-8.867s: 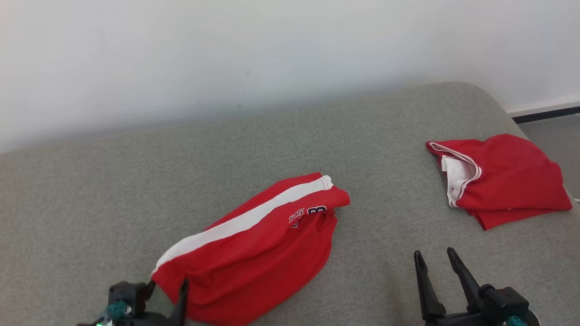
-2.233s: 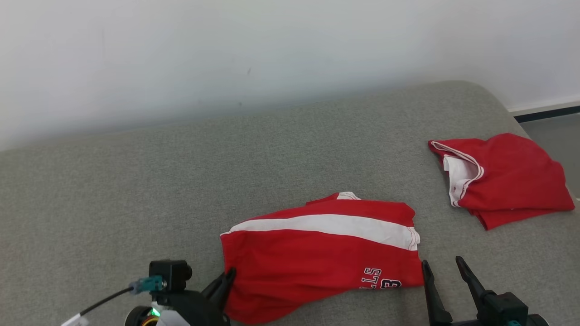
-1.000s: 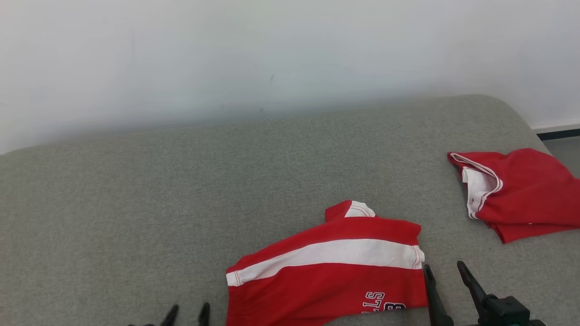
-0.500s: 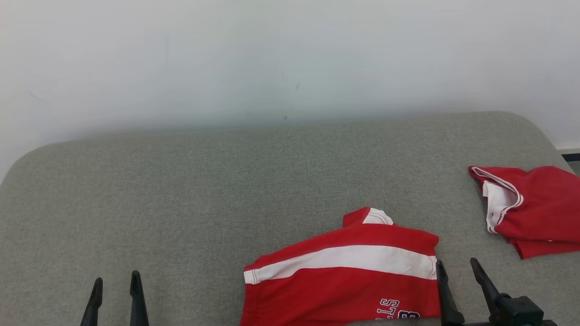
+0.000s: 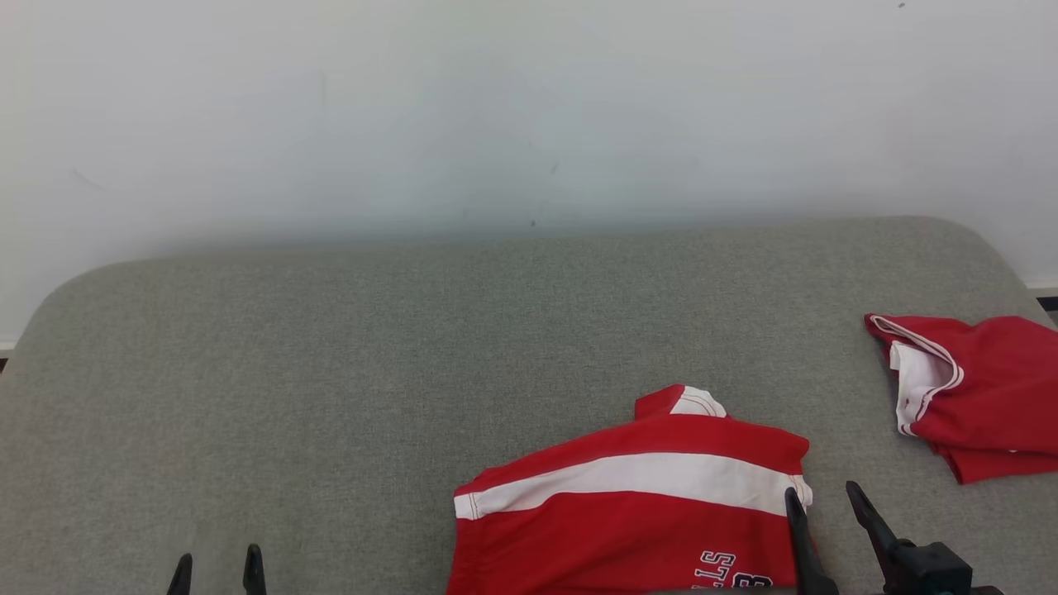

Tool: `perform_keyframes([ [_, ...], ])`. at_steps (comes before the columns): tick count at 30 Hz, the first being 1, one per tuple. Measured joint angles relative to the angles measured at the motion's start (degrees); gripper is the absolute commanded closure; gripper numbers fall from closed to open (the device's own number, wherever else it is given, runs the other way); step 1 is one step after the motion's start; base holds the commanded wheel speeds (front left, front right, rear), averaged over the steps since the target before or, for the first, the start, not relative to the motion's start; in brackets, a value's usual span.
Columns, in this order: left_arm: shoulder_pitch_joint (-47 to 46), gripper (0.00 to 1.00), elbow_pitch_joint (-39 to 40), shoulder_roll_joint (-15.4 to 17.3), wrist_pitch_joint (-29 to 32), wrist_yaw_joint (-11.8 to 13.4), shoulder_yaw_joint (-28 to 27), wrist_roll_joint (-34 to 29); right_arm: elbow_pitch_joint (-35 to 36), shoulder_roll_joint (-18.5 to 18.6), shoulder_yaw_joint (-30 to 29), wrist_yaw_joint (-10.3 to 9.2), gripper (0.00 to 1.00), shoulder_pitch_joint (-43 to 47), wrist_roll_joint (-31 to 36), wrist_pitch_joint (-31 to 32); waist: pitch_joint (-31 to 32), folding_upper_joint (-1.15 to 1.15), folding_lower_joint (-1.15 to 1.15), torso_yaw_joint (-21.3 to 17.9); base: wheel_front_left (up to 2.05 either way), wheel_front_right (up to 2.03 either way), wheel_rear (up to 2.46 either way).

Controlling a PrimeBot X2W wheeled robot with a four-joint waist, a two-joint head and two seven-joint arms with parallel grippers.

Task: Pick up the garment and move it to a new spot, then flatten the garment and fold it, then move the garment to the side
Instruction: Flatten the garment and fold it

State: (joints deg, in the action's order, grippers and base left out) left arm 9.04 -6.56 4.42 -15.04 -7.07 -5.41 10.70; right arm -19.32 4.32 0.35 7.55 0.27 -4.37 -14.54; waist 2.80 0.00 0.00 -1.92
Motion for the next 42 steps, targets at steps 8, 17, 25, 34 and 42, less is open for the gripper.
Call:
perform_keyframes([
  [8,0.14,0.00,-3.11,-0.48,0.00,-0.29,-0.38,0.32,0.34,1.31,0.81,0.00,0.00,0.54,0.63,-0.36,0.85,0.00,0.00,0.17,0.00,0.00,0.00],
  [17,0.09,0.00,-3.05,-0.44,0.00,-0.44,1.38,1.10,4.61,1.29,1.29,0.00,0.00,2.29,0.78,-0.45,1.43,0.00,0.00,-0.16,0.00,0.00,0.00],
  [25,-0.25,0.00,-3.14,0.00,0.00,-0.44,2.26,1.55,4.47,1.25,1.58,0.00,0.00,2.24,0.34,-0.45,0.87,0.00,0.00,-0.47,0.00,0.00,0.00],
  [34,-1.30,0.00,-4.10,0.38,0.00,-0.46,4.74,2.81,3.83,1.22,1.75,0.00,0.00,2.03,-0.10,-0.42,0.54,0.00,0.00,-0.56,0.00,0.00,0.00],
  [42,-6.44,0.00,-10.24,1.46,1.22,-0.46,13.65,6.54,1.57,2.91,1.56,0.00,0.00,-0.37,-2.23,5.87,-0.09,0.00,0.00,-0.80,0.00,0.00,0.00],
])
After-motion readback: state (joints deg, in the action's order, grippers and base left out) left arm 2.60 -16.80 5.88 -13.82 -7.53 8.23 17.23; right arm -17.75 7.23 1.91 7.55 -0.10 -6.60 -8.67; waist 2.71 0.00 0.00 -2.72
